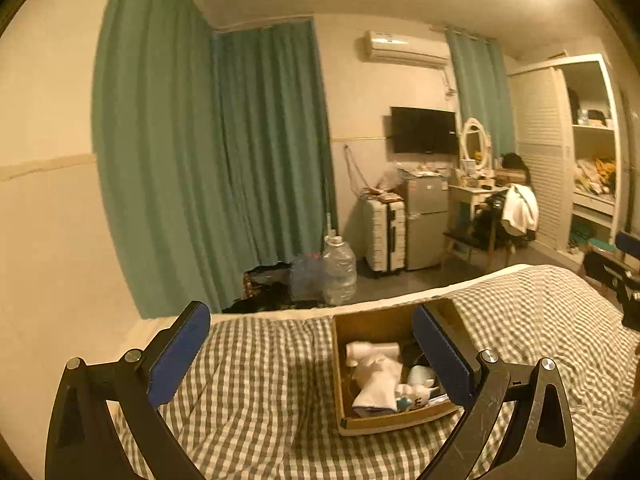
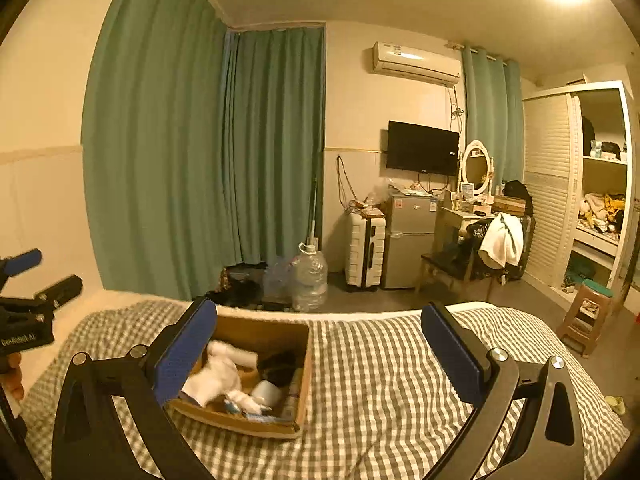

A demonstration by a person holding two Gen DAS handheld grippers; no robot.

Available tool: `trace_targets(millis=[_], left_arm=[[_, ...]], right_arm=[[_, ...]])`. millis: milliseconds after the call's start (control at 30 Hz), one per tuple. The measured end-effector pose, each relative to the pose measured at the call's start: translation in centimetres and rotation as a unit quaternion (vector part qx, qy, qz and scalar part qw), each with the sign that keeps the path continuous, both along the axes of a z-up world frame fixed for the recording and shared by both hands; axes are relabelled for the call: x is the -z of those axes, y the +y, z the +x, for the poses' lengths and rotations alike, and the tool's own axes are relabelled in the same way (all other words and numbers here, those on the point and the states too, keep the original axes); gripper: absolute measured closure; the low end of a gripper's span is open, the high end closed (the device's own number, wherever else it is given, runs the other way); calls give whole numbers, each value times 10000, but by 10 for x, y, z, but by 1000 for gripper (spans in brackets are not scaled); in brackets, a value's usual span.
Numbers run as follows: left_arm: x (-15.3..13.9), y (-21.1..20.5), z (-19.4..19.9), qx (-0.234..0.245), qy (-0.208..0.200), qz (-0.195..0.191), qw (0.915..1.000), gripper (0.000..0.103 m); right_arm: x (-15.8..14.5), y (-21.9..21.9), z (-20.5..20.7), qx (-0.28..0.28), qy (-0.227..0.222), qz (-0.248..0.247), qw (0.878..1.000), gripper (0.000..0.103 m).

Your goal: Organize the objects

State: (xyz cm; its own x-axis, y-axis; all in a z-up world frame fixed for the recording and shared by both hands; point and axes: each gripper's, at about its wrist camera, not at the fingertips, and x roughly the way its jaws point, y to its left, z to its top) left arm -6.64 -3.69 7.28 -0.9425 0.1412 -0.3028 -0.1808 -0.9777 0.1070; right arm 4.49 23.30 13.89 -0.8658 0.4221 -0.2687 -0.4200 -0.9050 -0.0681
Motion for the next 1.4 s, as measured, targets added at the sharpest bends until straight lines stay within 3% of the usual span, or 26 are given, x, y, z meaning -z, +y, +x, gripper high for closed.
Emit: trace_targets(millis=[167, 333, 600, 1400], left_arm=[[41, -1, -3, -142, -281, 169, 9994, 0], [77, 7, -6, -139, -624, 98, 9979, 0], [96, 22, 15, -22, -329, -190, 9993, 0], [108, 17, 11, -276, -542, -313, 9977, 0]], right_arm=[[42, -1, -2, 269, -251, 312, 9988, 0], [73, -1, -9, 164, -321, 158, 9992, 0], [108, 6, -12, 35, -385, -251, 9989, 0], [117, 6, -10, 178, -545, -361, 9977, 0]])
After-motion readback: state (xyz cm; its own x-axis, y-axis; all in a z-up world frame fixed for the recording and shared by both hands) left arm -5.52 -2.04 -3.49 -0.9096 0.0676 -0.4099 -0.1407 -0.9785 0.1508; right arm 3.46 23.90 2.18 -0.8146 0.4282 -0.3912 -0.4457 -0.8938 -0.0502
